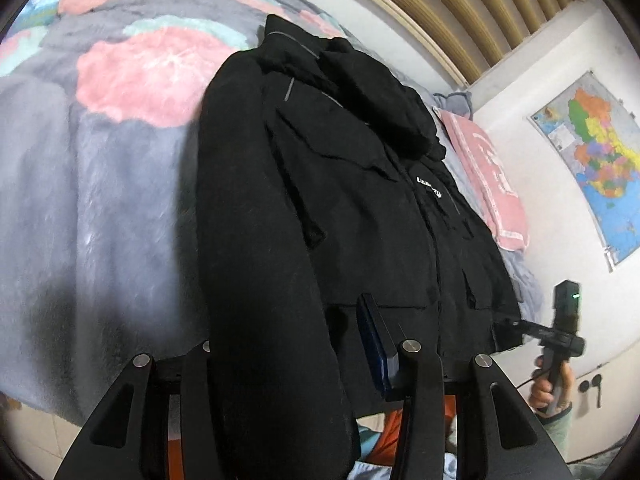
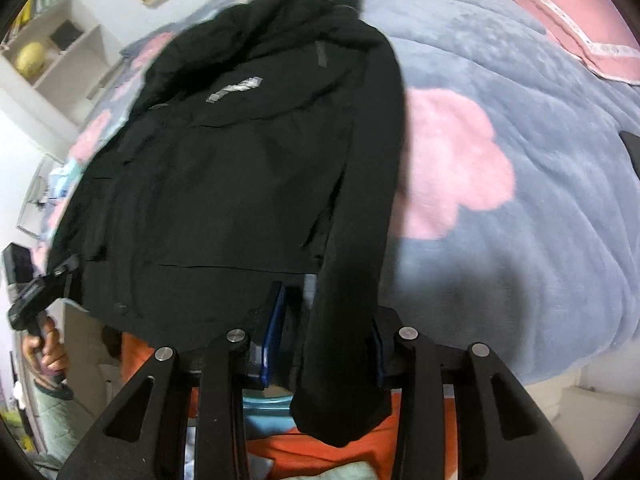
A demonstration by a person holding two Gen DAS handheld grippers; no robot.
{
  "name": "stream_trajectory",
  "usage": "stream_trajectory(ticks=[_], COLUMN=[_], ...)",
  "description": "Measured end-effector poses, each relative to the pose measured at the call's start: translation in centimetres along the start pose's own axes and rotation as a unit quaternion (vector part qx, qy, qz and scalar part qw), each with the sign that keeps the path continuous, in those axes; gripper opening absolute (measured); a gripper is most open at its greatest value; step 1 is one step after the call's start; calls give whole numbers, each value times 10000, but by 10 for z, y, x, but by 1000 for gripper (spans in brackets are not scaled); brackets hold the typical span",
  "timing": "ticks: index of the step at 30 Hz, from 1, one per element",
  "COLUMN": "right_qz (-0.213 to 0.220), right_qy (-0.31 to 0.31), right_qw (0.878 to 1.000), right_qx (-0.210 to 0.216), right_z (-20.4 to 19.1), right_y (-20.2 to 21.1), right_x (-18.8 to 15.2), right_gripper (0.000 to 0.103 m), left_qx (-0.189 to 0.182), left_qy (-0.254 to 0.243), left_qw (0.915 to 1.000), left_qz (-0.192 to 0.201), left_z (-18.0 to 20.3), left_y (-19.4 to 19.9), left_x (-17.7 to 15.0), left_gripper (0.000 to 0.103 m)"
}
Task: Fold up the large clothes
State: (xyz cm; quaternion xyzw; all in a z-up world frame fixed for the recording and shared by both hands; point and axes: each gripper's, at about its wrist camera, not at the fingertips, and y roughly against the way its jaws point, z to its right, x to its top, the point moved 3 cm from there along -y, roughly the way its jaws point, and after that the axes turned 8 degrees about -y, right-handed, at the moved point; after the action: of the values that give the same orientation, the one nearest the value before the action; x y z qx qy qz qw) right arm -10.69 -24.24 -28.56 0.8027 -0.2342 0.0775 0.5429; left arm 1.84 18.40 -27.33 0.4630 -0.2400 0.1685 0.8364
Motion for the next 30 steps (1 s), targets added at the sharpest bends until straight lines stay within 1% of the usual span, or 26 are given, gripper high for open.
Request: stream_trajectory(ticks=[2, 3, 5, 6, 8, 9, 10, 11, 12, 13, 14, 15, 16, 18, 21, 22, 26, 30], right_qz=[133, 184, 146, 58, -102, -120, -82, -64, -36, 22, 72, 156, 233, 359, 595, 676, 1002, 1257], right_qy=[77, 92, 53, 20, 10, -4, -40, -59, -38, -47, -55, -51, -44, -35, -8, -2, 131, 303], right_qw=[9998, 9996, 9993, 9994, 9999, 9999, 9999, 9999, 10000, 10000, 9999, 9998, 9996, 9991, 9970, 9961, 9920, 9890], right_qx=[103, 201, 354, 329, 136, 104, 96, 99, -5, -20, 77, 140, 158, 208, 488, 560, 758, 725], right_z=[-6, -9, -9, -6, 0, 1, 2, 2, 2, 3, 3, 0, 1, 5, 3, 2, -9, -28], right_y=[7, 10, 8, 3, -8, -12, -14, -15, -14, -10, -6, 0, 7, 22, 46, 52, 74, 81], right_x=[1, 1, 2, 1, -3, -3, -3, -2, 1, 3, 6, 9, 12, 20, 38, 45, 82, 122], right_gripper=[42, 45, 65, 66, 66, 65, 52, 33, 30, 24, 22, 22, 21, 20, 20, 20, 20, 20], left_qx=[60, 9, -23, -25, -81, -111, -132, -92, 0, 16, -44, -128, -134, -158, -393, -418, -411, -325], left_qy=[-78, -67, 4, 39, 159, 202, 255, 268, 254, 272, 311, 364, 383, 392, 370, 311, 25, -192], left_qw=[9999, 9999, 10000, 10000, 9998, 9997, 9995, 9994, 9994, 9992, 9988, 9981, 9976, 9964, 9931, 9924, 9893, 9855], left_qz=[65, 83, 68, 57, 71, 96, 145, 193, 241, 298, 366, 478, 565, 731, 1037, 1111, 1397, 1657], left_z=[7, 8, 4, 1, -5, -7, -8, -8, -9, -10, -11, -11, -11, -9, -2, 1, 13, 24], left_y=[-4, -7, -12, -13, -17, -16, -15, -14, -12, -9, -5, 0, 5, 15, 31, 35, 50, 53], left_x=[4, 6, 7, 7, 6, 6, 5, 6, 7, 8, 10, 13, 16, 25, 46, 54, 94, 141], left_gripper=[46, 46, 46, 46, 46, 46, 42, 28, 23, 20, 16, 15, 13, 12, 12, 12, 12, 12])
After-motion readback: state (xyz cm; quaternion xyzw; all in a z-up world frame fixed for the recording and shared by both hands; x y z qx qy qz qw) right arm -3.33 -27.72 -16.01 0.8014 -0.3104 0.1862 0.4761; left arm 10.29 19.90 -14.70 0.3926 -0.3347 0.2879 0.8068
